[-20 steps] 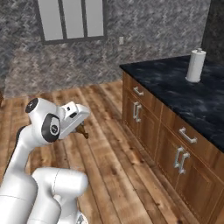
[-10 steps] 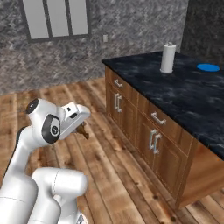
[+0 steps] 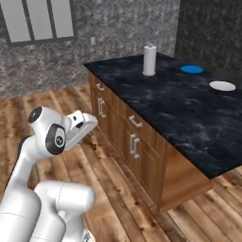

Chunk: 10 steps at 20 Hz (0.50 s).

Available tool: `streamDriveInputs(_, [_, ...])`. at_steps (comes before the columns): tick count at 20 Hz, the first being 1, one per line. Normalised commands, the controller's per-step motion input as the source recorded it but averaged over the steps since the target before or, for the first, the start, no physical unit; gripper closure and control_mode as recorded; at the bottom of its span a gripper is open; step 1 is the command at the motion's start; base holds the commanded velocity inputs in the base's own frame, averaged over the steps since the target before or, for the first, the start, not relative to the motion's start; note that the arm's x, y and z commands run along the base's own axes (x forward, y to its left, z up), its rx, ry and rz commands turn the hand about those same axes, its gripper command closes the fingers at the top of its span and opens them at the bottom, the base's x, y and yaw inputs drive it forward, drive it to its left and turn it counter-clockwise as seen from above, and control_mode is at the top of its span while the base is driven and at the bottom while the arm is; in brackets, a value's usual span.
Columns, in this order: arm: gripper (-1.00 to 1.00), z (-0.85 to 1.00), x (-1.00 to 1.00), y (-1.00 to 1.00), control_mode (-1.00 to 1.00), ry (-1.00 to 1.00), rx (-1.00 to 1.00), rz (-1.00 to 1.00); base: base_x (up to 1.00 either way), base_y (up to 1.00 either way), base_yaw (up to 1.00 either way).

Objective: Take the chicken drumsticks from the pan and place one on each plate on the dining counter.

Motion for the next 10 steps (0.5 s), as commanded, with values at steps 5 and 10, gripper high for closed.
streamDriveInputs(5, [1.00, 0.00, 0.00, 0.00, 1.00, 0.00, 0.00, 0.00, -0.20, -0.81, -0.08])
streamDriveInputs(10, [1.00, 0.00, 0.00, 0.00, 1.00, 0.00, 0.00, 0.00, -0.13, -0.80, -0.06])
